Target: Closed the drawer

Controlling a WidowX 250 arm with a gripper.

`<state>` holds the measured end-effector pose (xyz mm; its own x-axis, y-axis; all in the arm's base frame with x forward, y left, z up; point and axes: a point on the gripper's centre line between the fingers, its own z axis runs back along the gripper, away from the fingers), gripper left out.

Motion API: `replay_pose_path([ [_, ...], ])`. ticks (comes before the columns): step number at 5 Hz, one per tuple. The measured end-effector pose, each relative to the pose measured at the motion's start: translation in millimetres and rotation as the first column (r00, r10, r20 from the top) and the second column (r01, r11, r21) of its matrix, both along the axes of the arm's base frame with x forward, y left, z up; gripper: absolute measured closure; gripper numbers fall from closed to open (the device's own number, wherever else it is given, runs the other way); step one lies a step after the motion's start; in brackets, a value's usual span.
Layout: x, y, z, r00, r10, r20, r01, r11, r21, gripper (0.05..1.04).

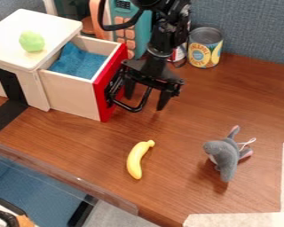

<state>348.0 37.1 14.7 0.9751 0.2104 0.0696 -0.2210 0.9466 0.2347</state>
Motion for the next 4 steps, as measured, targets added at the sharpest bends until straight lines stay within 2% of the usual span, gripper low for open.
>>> replay_pose_path([
  [2,2.7,7.6,-0.4,1.000,0.016,-0.016,-0.016,1.000,-0.010,0.727],
  [3,-9.5,28.5,-0.7,0.999,0.017,-0.028,-0.018,0.999,-0.029,0.914],
  [4,-22.7,55.7,4.2,0.999,0.036,-0.014,-0.037,0.998,-0.056,0.941],
])
